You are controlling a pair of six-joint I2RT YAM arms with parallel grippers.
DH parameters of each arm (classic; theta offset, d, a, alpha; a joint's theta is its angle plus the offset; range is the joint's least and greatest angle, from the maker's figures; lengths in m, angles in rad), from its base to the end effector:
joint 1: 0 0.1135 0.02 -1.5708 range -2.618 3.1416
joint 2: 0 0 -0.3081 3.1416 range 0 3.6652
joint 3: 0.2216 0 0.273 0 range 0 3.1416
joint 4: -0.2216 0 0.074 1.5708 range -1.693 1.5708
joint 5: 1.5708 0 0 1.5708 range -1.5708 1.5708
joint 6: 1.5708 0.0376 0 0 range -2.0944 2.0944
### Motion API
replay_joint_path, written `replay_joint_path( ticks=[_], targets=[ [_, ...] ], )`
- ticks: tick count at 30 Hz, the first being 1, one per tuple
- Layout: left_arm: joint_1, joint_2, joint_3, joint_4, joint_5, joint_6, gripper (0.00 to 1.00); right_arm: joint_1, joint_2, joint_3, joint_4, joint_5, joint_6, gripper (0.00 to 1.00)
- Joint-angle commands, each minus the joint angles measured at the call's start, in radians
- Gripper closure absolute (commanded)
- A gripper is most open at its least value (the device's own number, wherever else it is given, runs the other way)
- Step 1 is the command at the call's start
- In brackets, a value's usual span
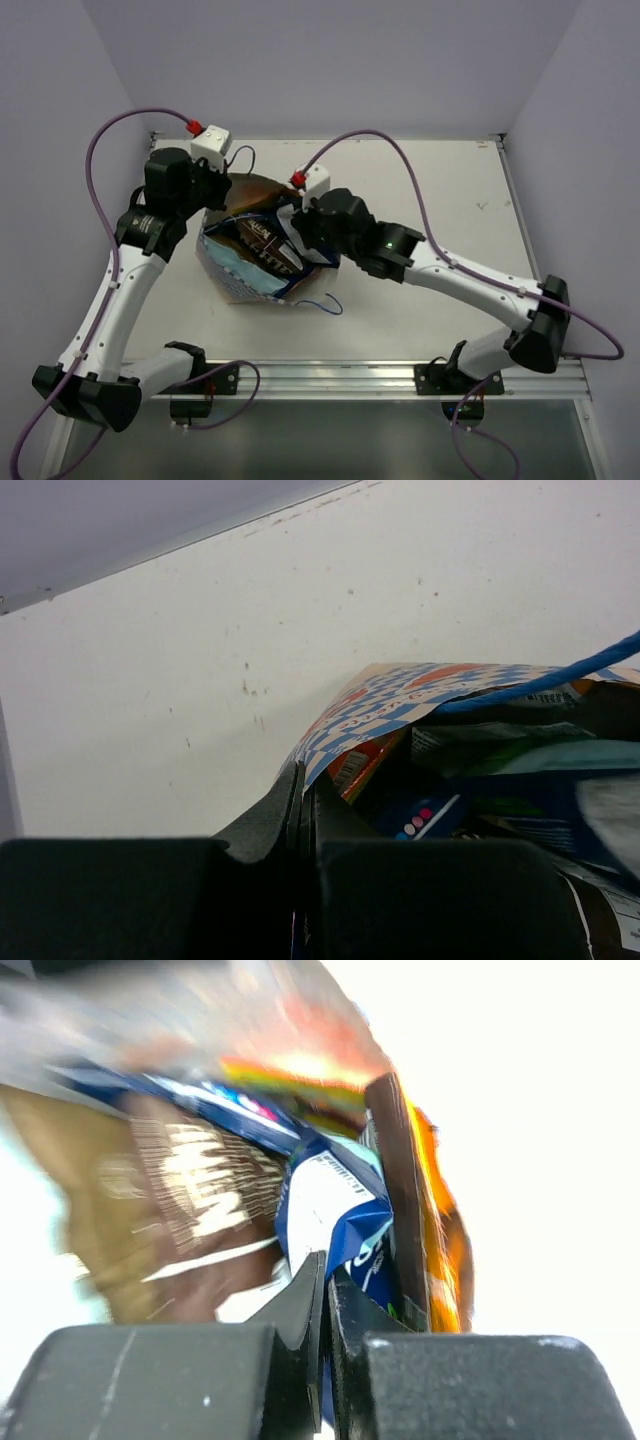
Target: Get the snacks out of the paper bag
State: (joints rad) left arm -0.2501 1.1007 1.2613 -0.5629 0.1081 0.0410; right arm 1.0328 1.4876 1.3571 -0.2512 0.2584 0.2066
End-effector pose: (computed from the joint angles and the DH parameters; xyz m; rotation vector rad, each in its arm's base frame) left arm 0.2279 -0.0624 0.4464 0.3568 1.9462 -0.2429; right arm 0.1972 0.3117 0.4043 -0.6338 1.8781 0.5666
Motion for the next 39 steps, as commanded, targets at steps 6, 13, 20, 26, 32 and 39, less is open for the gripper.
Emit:
replay_joint_path(
  ticks=[6, 13, 20, 26, 32, 39],
  targets=[
    [-0.005, 0.077, 0.185, 0.216, -0.103, 0.053, 1.00, -0.128, -0.393, 0.001, 0.027, 0.050, 0.043, 1.00],
    [-0.005, 0.097, 0.224, 0.261, -0.130, 0.137, 1.00, -0.453, -0.461, -0.128, 0.027, -0.019, 0.172, 1.00],
    [-0.005, 0.058, 0.172, 0.268, 0.020, 0.145, 1.00, -0.635, -0.281, -0.171, 0.136, -0.298, 0.260, 1.00],
    [-0.005, 0.001, 0.055, 0.278, 0.064, 0.097, 1.00, -0.686, -0.061, -0.165, 0.126, -0.282, 0.310, 0.68],
    [-0.009, 0.005, 0.026, 0.287, 0.094, 0.037, 1.00, -0.686, -0.094, -0.084, -0.124, -0.142, 0.315, 0.24],
    [-0.034, -0.007, 0.007, 0.285, 0.081, -0.032, 1.00, -0.495, -0.375, -0.145, -0.230, -0.213, 0.497, 0.28]
  ],
)
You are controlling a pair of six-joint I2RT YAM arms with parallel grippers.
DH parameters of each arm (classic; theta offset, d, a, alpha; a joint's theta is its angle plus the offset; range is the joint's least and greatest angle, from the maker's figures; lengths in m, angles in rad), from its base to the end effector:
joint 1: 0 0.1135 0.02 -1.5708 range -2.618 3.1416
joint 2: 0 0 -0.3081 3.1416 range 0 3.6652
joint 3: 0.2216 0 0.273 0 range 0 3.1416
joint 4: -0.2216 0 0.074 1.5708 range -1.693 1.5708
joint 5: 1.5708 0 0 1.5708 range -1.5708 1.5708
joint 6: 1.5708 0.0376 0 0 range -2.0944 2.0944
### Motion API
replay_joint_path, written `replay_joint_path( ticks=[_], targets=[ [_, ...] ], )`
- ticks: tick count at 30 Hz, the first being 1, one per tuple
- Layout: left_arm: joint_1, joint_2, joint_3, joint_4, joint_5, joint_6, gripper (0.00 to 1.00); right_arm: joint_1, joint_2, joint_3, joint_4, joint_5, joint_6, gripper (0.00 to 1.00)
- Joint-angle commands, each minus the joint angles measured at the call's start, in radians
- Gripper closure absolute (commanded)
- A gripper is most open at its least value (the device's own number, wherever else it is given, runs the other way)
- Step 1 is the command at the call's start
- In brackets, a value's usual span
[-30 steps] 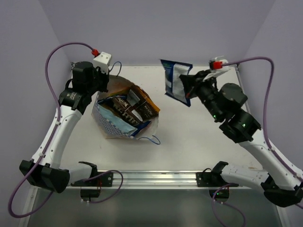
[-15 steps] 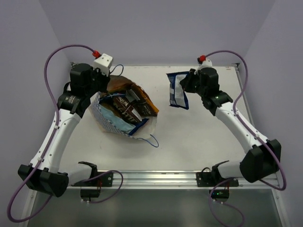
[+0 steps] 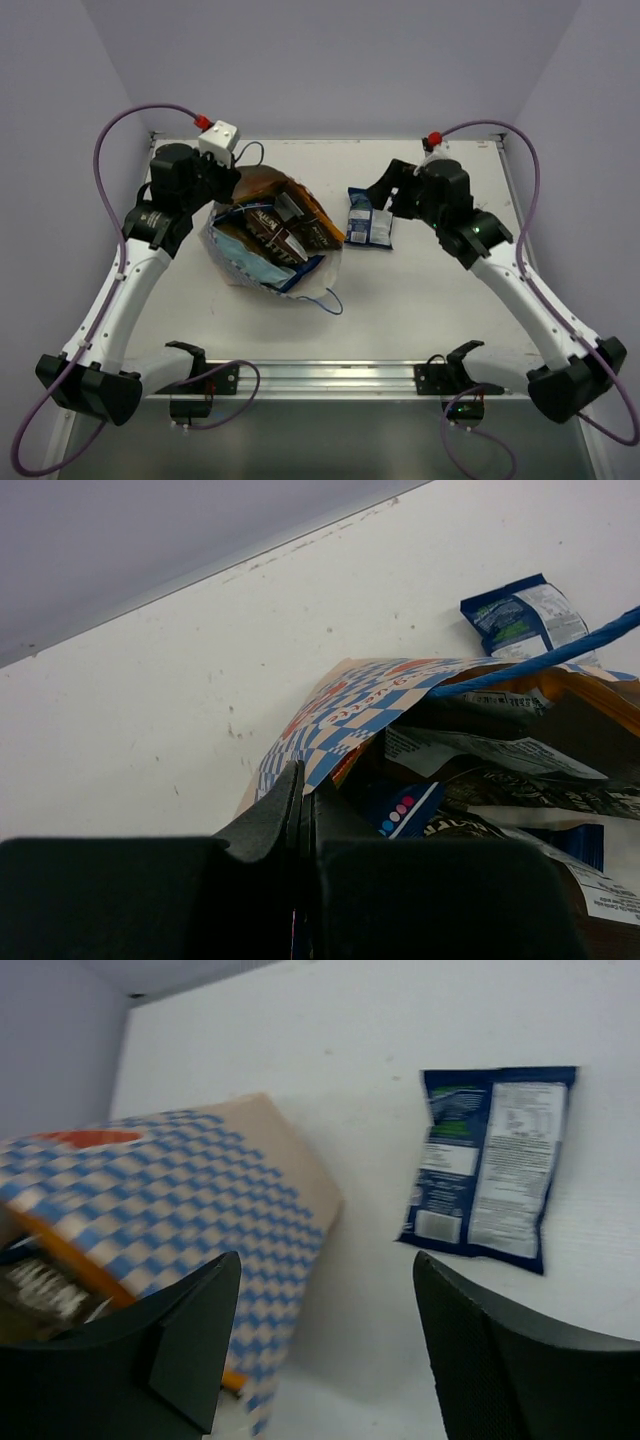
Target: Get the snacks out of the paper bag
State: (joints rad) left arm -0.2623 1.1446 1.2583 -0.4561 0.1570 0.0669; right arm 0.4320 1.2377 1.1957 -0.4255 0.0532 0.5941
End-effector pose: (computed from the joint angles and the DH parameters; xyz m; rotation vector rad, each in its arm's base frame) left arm 0.2449 -0.0718 0.4466 0.4188 1.8726 -0.2818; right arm 0.2619 0.1185 0.4032 0.2032 2.0789 0.5824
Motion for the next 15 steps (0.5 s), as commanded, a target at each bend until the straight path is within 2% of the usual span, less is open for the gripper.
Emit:
replay_joint_path(
  ticks=[1, 6, 9, 12, 15],
  targets=[
    [-0.023, -0.054, 0.003, 0.180, 0.018, -0.058, 1.00, 0.190, -0.139, 0.010, -0.058, -0.001, 0.131, 0.28],
    [-0.032, -0.071, -0.004, 0.178, -0.048, -0.087, 1.00, 0.426, -0.169, -0.033, -0.059, 0.028, 0.294, 0.33],
    [-0.035, -0.083, -0.010, 0.180, -0.065, -0.088, 1.00, 0.507, -0.150, -0.062, -0.035, 0.031, 0.334, 0.36],
    [-0.037, -0.089, -0.014, 0.178, -0.070, -0.085, 1.00, 0.586, -0.081, -0.058, -0.050, 0.043, 0.293, 0.38],
    [-0.038, -0.094, -0.013, 0.178, -0.073, -0.078, 1.00, 0.594, -0.035, -0.096, -0.033, 0.054, 0.236, 0.40]
  ],
)
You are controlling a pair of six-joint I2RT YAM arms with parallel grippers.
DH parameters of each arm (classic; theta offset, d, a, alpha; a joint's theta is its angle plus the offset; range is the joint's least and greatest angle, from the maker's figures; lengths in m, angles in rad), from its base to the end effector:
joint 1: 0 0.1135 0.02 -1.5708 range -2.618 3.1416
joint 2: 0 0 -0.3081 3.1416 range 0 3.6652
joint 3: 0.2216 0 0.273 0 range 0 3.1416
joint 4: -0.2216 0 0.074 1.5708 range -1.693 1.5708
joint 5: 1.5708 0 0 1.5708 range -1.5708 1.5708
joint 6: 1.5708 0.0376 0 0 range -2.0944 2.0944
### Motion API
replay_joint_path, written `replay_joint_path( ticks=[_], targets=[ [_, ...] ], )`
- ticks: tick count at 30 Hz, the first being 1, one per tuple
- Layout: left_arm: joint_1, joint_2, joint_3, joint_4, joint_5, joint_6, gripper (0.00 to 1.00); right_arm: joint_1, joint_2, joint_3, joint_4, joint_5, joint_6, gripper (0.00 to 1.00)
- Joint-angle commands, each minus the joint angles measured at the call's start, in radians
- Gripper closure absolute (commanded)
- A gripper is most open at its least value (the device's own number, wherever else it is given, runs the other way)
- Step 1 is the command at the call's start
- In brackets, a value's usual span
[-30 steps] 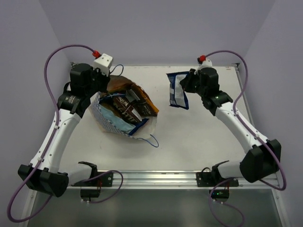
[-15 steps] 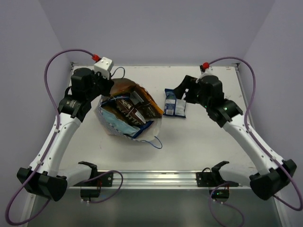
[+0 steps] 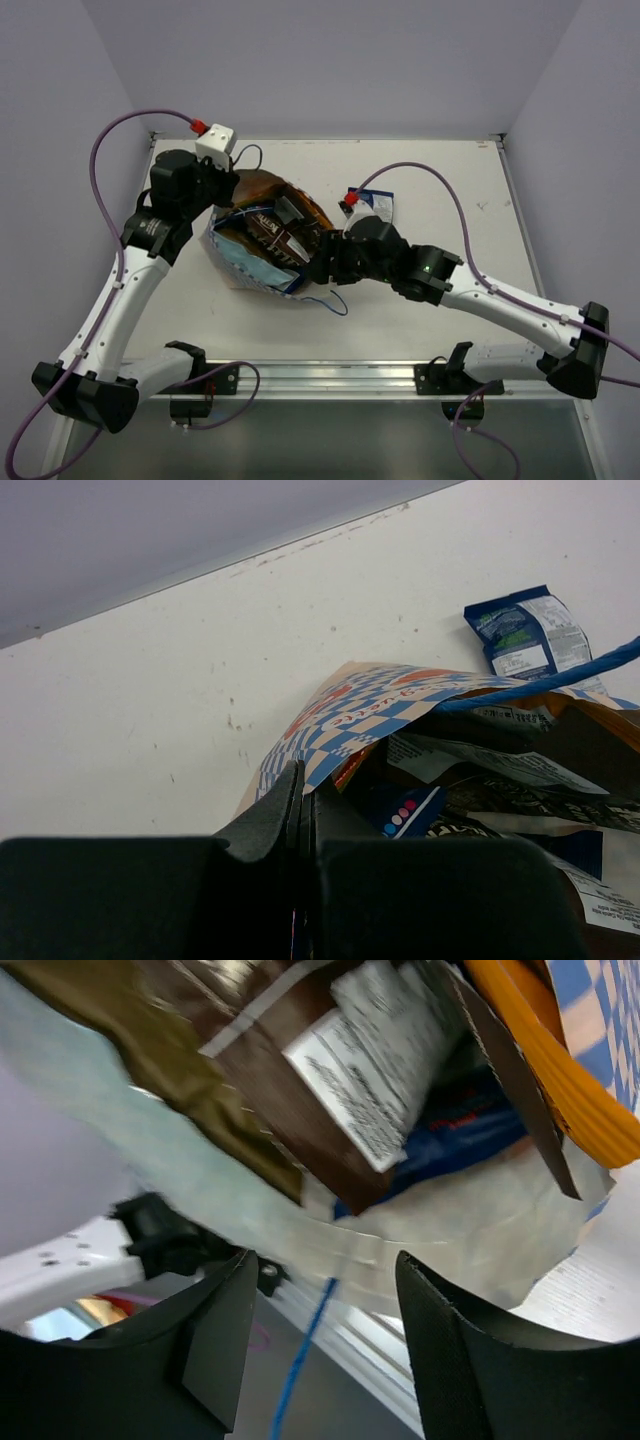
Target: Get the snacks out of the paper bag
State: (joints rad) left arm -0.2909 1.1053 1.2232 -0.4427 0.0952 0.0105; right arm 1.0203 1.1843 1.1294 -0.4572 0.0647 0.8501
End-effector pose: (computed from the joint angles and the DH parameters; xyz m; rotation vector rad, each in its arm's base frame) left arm 0.2334 -0.0736 0.4442 0.3501 1.8714 -0.2808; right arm 0.1435 0.2291 0.3895 -0.1498 2.2605 1.0229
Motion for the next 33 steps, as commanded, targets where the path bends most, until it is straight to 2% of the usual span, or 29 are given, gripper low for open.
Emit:
replay_joint_path(
  ticks=[1, 13, 21, 28, 31, 33],
  targets=[
    [-0.010, -0.059, 0.024, 0.165, -0.017, -0.023, 1.00, 0.006, 0.024, -0.037, 0.002, 0.055, -0.026, 0.41],
    [-0.013, -0.116, -0.004, 0.167, 0.008, -0.067, 1.00, -0.005, 0.234, -0.022, 0.009, 0.090, 0.013, 0.46],
    [-0.019, -0.127, -0.044, 0.165, 0.009, -0.133, 1.00, -0.035, 0.325, 0.009, 0.012, 0.150, 0.106, 0.36],
    [-0.031, -0.114, -0.047, 0.165, 0.014, -0.162, 1.00, -0.040, 0.390, 0.007, 0.098, 0.165, 0.145, 0.35],
    [-0.036, -0.110, -0.048, 0.167, 0.012, -0.167, 1.00, -0.043, 0.409, 0.001, 0.133, 0.187, 0.158, 0.39],
    [-0.037, -0.108, -0.047, 0.167, 0.011, -0.167, 1.00, -0.051, 0.422, 0.004, 0.146, 0.193, 0.158, 0.49]
  ],
)
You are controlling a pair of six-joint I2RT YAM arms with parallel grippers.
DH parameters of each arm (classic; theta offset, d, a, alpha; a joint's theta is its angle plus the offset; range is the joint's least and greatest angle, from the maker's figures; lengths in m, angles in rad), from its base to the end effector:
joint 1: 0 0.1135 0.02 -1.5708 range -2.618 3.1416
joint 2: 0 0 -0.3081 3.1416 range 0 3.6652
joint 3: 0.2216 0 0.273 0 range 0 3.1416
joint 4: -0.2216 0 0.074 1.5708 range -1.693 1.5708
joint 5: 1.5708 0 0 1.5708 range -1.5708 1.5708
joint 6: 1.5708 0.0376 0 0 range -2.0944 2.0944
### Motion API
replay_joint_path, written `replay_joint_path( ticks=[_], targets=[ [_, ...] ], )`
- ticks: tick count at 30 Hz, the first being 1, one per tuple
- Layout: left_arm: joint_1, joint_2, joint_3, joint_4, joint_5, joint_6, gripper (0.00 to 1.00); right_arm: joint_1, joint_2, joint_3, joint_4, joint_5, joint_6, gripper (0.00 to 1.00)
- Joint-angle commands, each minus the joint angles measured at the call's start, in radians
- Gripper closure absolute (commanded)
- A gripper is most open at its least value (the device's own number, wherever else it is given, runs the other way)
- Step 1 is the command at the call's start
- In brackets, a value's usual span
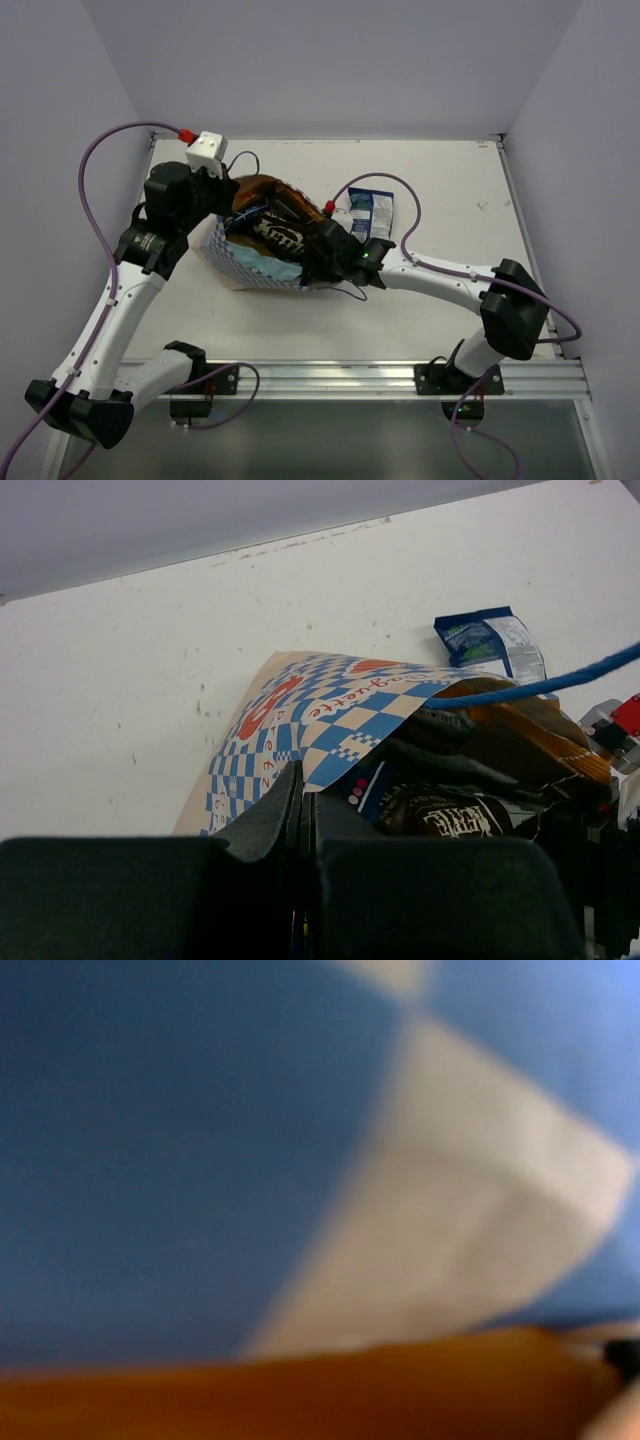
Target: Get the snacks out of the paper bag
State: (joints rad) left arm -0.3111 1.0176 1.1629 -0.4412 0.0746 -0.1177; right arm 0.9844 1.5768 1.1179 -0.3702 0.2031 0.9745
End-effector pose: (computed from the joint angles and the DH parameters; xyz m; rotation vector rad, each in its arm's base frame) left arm 0.2082 -0.0699 0.4411 0.2334 1.8674 -0.3650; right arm 0.2067 0.2974 0.2757 0.0862 2.4873 0.6615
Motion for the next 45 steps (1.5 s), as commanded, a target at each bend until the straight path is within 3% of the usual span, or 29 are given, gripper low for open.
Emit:
replay_joint_path(
  ticks=[1, 2, 6, 7, 16, 25, 28, 36, 41, 45],
  targets=[
    [-0.017, -0.020, 0.014, 0.164, 0.027, -0.037, 1.00, -0.016, 0.032, 0.016, 0.059, 0.056, 0.033, 0.55],
    [-0.017, -0.022, 0.015, 0.164, 0.022, -0.036, 1.00, -0.019, 0.032, 0.013, 0.059, 0.059, 0.033, 0.70],
    [-0.017, -0.022, 0.011, 0.162, -0.015, -0.023, 1.00, -0.023, 0.000, -0.021, 0.057, 0.078, 0.026, 0.98],
    [-0.017, -0.021, 0.009, 0.162, -0.021, -0.020, 1.00, -0.024, -0.012, -0.027, 0.059, 0.079, 0.023, 1.00],
    [-0.016, -0.007, 0.014, 0.133, -0.186, 0.024, 1.00, -0.024, -0.241, 0.014, -0.064, 0.098, -0.106, 1.00],
    [-0.017, 0.016, 0.050, 0.124, -0.203, 0.039, 1.00, -0.046, -0.432, 0.167, -0.130, 0.044, -0.288, 1.00],
    [-0.017, 0.022, 0.057, 0.118, -0.211, 0.047, 1.00, -0.104, -0.494, 0.246, -0.154, -0.002, -0.344, 1.00],
    [-0.016, 0.033, 0.052, 0.099, -0.185, 0.067, 1.00, -0.427, -0.590, 0.352, -0.170, -0.059, -0.431, 1.00],
    [-0.017, 0.050, 0.067, 0.087, -0.159, 0.082, 1.00, -0.618, -0.523, 0.376, -0.113, -0.152, -0.444, 1.00],
    [-0.017, 0.059, 0.078, 0.082, -0.112, 0.099, 1.00, -0.730, -0.431, 0.333, 0.057, -0.237, -0.424, 1.00]
  ],
)
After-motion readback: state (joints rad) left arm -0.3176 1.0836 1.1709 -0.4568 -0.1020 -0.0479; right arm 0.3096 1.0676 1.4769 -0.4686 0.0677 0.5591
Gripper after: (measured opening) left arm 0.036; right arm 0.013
